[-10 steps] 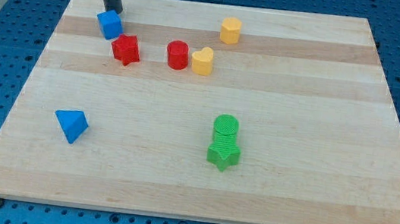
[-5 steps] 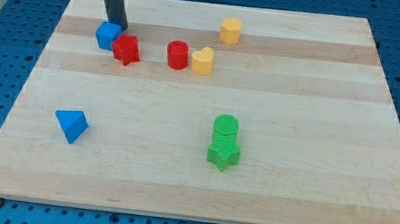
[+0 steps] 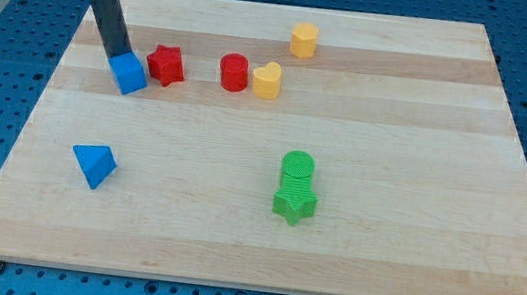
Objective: Push the blue cube towards the blue triangle
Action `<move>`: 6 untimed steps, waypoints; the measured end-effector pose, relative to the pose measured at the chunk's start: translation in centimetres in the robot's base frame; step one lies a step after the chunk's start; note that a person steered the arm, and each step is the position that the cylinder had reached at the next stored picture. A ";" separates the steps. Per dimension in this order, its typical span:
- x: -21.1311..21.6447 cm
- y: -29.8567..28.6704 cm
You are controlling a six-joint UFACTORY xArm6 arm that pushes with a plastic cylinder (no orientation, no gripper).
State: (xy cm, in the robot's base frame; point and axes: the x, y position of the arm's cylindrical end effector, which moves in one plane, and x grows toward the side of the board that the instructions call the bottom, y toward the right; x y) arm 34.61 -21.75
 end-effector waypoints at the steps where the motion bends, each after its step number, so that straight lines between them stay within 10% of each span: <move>1: 0.0 0.5; 6: 4.7 3.3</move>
